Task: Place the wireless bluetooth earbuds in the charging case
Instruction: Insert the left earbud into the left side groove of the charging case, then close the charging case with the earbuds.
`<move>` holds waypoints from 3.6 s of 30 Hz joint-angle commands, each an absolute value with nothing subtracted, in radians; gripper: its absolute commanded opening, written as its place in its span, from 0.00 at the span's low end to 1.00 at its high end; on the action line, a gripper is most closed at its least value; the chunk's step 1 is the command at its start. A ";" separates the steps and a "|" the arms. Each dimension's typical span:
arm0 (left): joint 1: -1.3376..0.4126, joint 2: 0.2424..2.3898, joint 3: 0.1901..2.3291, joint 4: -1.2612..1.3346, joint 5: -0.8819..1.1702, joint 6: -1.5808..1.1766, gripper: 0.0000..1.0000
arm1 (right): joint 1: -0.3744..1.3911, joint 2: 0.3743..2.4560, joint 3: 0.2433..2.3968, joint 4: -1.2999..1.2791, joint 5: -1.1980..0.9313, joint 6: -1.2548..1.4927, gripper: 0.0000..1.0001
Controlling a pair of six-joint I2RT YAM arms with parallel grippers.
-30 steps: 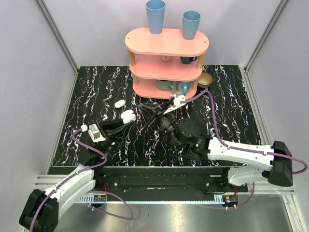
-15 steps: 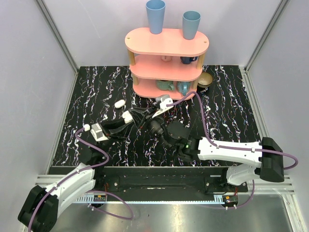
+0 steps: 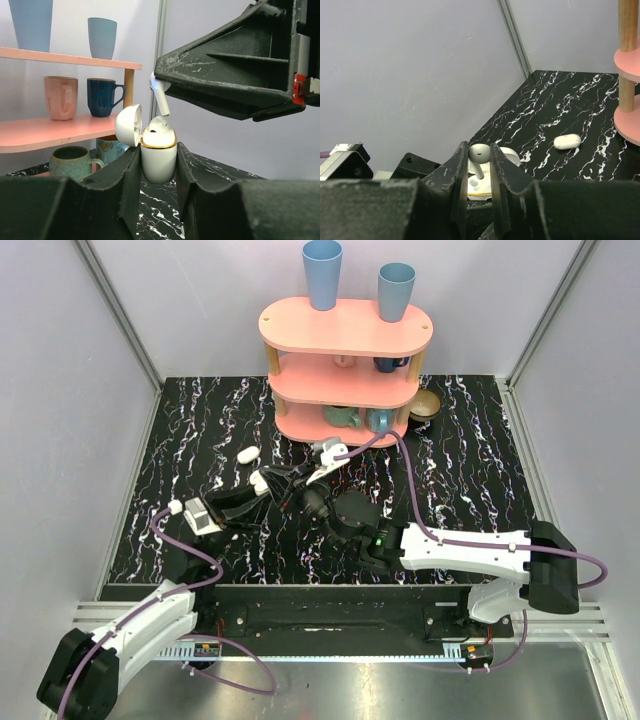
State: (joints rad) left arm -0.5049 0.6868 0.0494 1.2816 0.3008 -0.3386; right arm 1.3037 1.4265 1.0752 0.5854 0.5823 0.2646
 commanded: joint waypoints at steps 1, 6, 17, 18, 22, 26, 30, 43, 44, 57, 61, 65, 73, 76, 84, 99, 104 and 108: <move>-0.509 0.673 0.020 1.457 0.279 -0.319 0.00 | 1.315 1.436 1.123 0.600 0.578 0.287 0.00; -0.509 0.669 0.015 1.457 0.275 -0.316 0.00 | 1.316 1.446 1.132 0.571 0.566 0.325 0.00; -0.509 0.667 0.015 1.456 0.272 -0.316 0.00 | 1.316 1.459 1.126 0.568 0.554 0.350 0.00; -0.509 0.667 0.015 1.456 0.273 -0.318 0.00 | 1.315 1.462 1.126 0.566 0.554 0.350 0.00; -0.509 0.664 0.015 1.456 0.271 -0.318 0.00 | 1.315 1.468 1.123 0.568 0.551 0.354 0.00; -0.509 0.664 0.015 1.456 0.270 -0.318 0.00 | 1.316 1.474 1.124 0.574 0.546 0.359 0.00; -0.509 0.663 0.015 1.456 0.268 -0.316 0.00 | 1.315 1.476 1.124 0.581 0.546 0.357 0.00; -0.509 0.641 0.003 1.470 0.219 -0.321 0.00 | 1.339 1.479 1.088 0.577 0.561 0.351 0.00; -0.509 0.635 0.003 1.470 0.216 -0.321 0.00 | 1.341 1.479 1.086 0.572 0.571 0.354 0.00; -0.509 0.620 0.003 1.467 0.201 -0.318 0.00 | 1.342 1.468 1.054 0.574 0.566 0.336 0.03; -0.509 0.624 0.003 1.467 0.202 -0.316 0.00 | 1.341 1.459 1.046 0.574 0.577 0.327 0.13; -0.509 0.632 0.003 1.467 0.210 -0.316 0.00 | 1.341 1.453 1.048 0.577 0.572 0.314 0.24; -0.509 0.641 0.006 1.459 0.227 -0.313 0.00 | 1.341 1.411 1.062 0.578 0.532 0.324 0.44; -0.511 0.641 0.006 1.457 0.229 -0.313 0.00 | 1.341 1.405 1.068 0.580 0.528 0.321 0.49; -0.509 0.640 0.008 1.428 0.235 -0.308 0.00 | 1.341 1.373 1.097 0.578 0.436 0.298 0.72; -0.509 0.635 0.011 1.394 0.267 -0.298 0.00 | 1.341 1.312 1.135 0.483 0.406 0.273 0.96; -0.509 0.630 0.011 1.384 0.281 -0.293 0.00 | 1.321 1.305 1.181 0.341 0.482 0.328 1.00; -0.511 0.620 0.012 1.353 0.284 -0.281 0.00 | 1.226 1.315 1.270 0.094 0.464 0.471 1.00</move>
State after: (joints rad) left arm -0.5095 0.6361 0.0387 1.2778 0.2592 -0.3092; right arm 1.3106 1.3346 1.1591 0.3199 0.4519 0.3485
